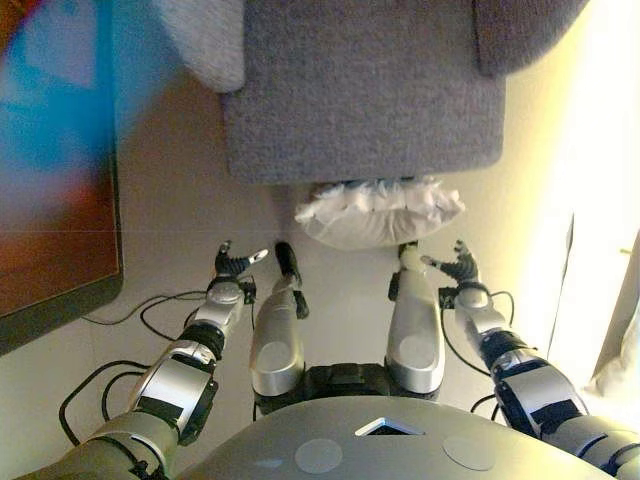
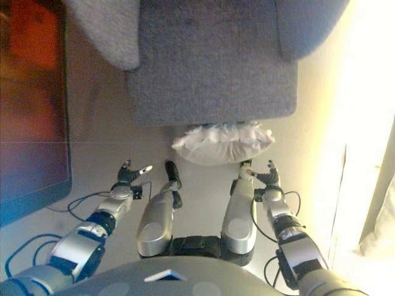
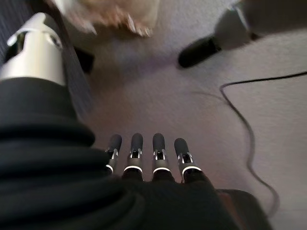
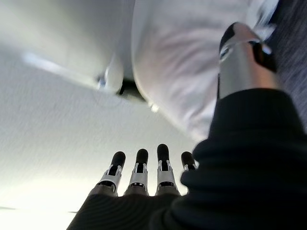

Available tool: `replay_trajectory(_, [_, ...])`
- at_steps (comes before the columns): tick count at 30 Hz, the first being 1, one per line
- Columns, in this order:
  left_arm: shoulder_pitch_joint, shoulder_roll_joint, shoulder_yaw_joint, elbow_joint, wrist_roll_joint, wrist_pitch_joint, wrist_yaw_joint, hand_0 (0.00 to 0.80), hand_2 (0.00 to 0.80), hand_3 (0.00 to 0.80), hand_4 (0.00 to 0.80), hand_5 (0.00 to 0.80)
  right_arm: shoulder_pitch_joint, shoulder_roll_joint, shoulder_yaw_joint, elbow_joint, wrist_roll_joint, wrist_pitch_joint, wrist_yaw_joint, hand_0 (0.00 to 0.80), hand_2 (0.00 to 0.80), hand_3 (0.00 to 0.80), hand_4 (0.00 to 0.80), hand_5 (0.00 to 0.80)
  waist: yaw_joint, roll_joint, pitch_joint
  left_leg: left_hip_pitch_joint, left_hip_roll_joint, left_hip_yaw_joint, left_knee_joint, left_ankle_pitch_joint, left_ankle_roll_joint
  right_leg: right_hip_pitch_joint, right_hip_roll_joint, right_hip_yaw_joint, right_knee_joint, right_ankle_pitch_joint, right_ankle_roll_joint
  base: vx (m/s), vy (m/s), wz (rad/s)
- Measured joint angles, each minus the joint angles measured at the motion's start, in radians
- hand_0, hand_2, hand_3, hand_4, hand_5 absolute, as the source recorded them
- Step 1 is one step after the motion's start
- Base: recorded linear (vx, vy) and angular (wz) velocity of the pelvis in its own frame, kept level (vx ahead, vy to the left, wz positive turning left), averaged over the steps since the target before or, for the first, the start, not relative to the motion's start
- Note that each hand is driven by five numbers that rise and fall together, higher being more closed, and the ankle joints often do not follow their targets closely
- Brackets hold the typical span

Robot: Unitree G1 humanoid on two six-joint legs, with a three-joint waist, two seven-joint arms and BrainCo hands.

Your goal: Pick up the cushion and take it to the sofa

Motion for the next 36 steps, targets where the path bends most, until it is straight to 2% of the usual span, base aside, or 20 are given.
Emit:
replay_trajectory(9, [-0.054, -0.013, -0.071, -0.027, 0.001, -0.041, 0.056, 0.0, 0.0, 0.0, 0.0, 0.0, -0.023, -0.019, -0.001, -0.062, 0.005, 0.006, -0.142, 0.0, 0.0, 0.0, 0.0, 0.0, -0.034, 0.011, 0.009, -0.144, -0.009, 0.007, -0.02, 0.01, -0.003, -0.207, 0.011, 0.052, 0.002, 0.035, -0.008, -0.021, 0.008, -0.16])
replay_trajectory(14, [-0.11, -0.019, -0.077, -0.027, -0.009, -0.084, 0.09, 0.0, 0.0, 0.0, 0.0, 0.0, -0.048, -0.033, -0.014, -0.09, -0.01, 0.004, -0.246, 0.0, 0.0, 0.0, 0.0, 0.0, -0.057, 0.018, 0.012, -0.22, -0.018, 0.034, -0.021, 0.01, -0.004, -0.32, 0.013, 0.095, 0.004, 0.054, -0.01, 0.011, 0.016, -0.2])
replay_trajectory(22, [-0.223, -0.013, -0.068, -0.062, -0.082, -0.119, 0.123, 0.0, 0.0, 0.0, 0.0, 0.0, -0.133, -0.098, 0.021, -0.227, -0.107, -0.031, -0.303, 0.0, 0.0, 0.0, 0.0, 0.0, -0.08, 0.023, 0.013, -0.345, -0.008, 0.02, -0.002, 0.01, -0.004, -0.464, 0.026, 0.098, 0.035, 0.066, -0.026, -0.001, -0.077, -0.02])
replay_trajectory(28, [-0.292, 0.026, -0.066, -0.106, -0.088, -0.153, 0.184, 0.0, 0.0, 0.0, 0.0, 0.0, -0.268, -0.146, 0.05, -0.306, -0.134, -0.037, -0.322, 0.0, 0.0, 0.0, 0.0, 0.0, -0.072, 0.022, 0.013, -0.53, 0.02, -0.058, 0.046, 0.021, -0.025, -0.623, 0.048, 0.072, 0.089, 0.056, -0.046, -0.011, -0.137, 0.18])
replay_trajectory(31, [-0.326, 0.051, -0.065, -0.114, -0.088, -0.175, 0.208, 0.0, 0.0, 0.0, 0.0, 0.0, -0.297, -0.17, 0.049, -0.31, -0.134, -0.048, -0.329, 0.0, 0.0, 0.0, 0.0, 0.0, -0.048, 0.021, 0.014, -0.61, 0.033, -0.085, 0.071, 0.023, -0.028, -0.698, 0.057, 0.059, 0.126, 0.044, -0.061, -0.017, -0.131, 0.16])
replay_trajectory(36, [-0.362, 0.096, -0.045, -0.15, -0.088, -0.189, 0.222, 0.0, 0.0, 0.0, 0.0, 0.0, -0.395, -0.197, 0.061, -0.319, -0.159, -0.06, -0.31, 0.0, 0.0, 0.0, 0.0, 0.0, -0.04, 0.019, 0.015, -0.705, 0.04, -0.135, 0.108, 0.023, -0.029, -0.786, 0.054, 0.036, 0.197, 0.021, -0.08, -0.025, -0.108, 0.19])
